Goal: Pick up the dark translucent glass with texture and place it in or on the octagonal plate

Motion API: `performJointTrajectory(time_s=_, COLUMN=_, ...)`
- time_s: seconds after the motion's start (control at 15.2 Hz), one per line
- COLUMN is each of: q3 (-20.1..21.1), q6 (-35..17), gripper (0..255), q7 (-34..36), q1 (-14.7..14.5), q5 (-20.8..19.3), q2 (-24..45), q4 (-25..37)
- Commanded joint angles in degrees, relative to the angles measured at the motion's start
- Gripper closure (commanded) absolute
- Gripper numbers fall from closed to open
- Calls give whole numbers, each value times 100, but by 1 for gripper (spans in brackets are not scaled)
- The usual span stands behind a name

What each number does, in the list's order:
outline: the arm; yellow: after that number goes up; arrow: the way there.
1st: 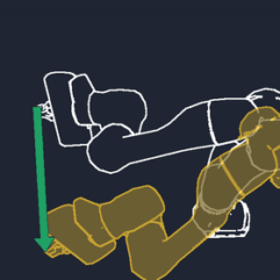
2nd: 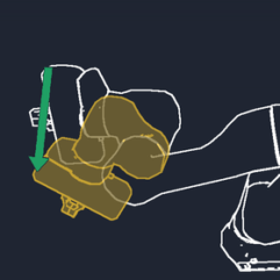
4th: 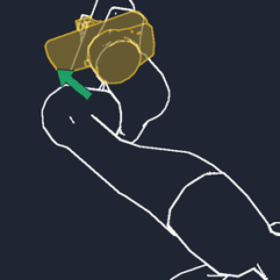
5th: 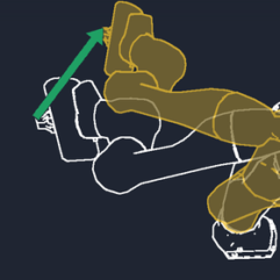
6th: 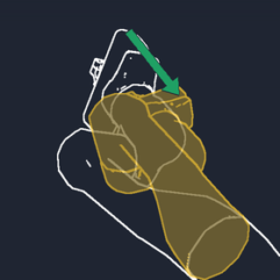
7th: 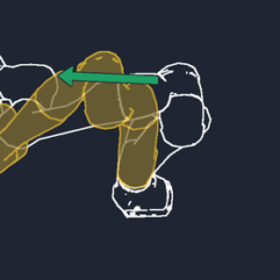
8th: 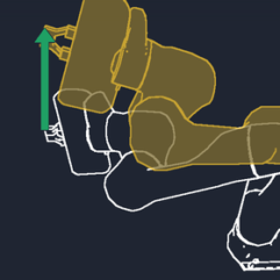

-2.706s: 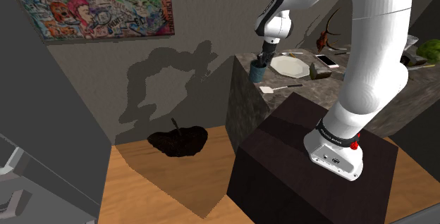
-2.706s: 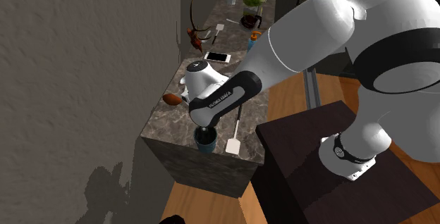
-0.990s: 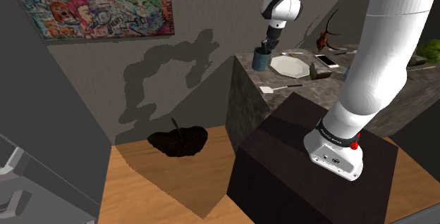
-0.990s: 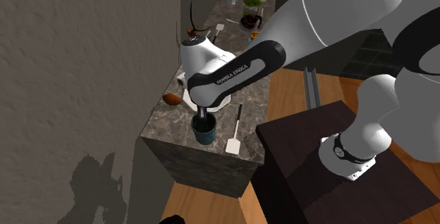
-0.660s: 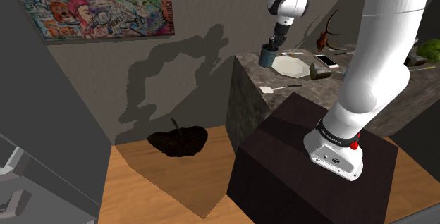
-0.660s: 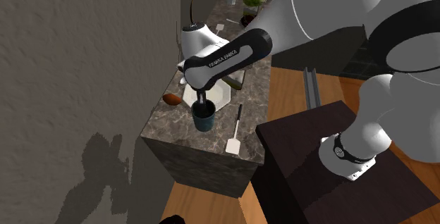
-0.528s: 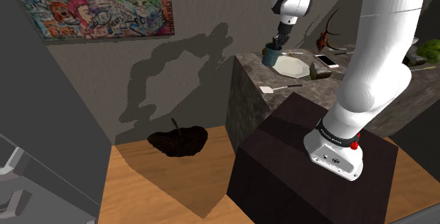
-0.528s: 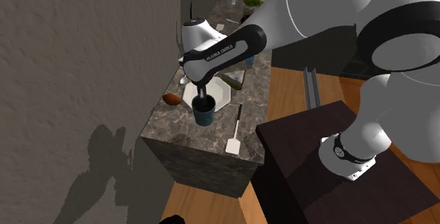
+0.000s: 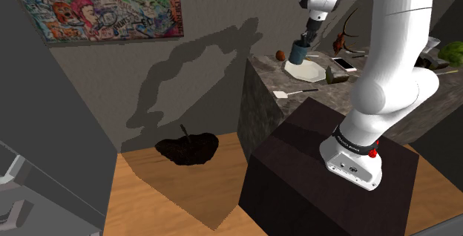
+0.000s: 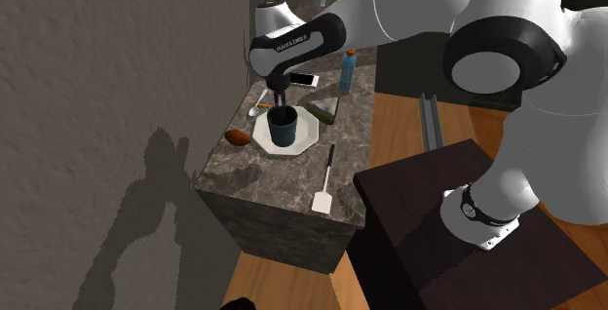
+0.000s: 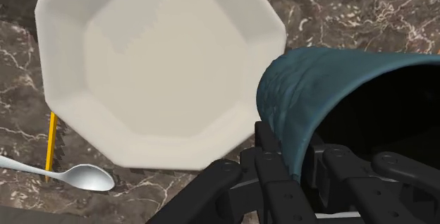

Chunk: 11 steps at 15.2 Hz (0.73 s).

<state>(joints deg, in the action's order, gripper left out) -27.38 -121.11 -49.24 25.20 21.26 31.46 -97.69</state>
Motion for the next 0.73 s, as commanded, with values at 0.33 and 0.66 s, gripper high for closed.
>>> performJointTrajectory(time_s=0.33, q3=38, q6=825, gripper=255, q7=-544, q1=983, q5=197, q2=1006, q4=1743)
performJointTrajectory(time_s=0.66, q3=110, q6=1050, gripper=255, q7=-694, q1=1393, q5=296, q2=1556, q4=2513)
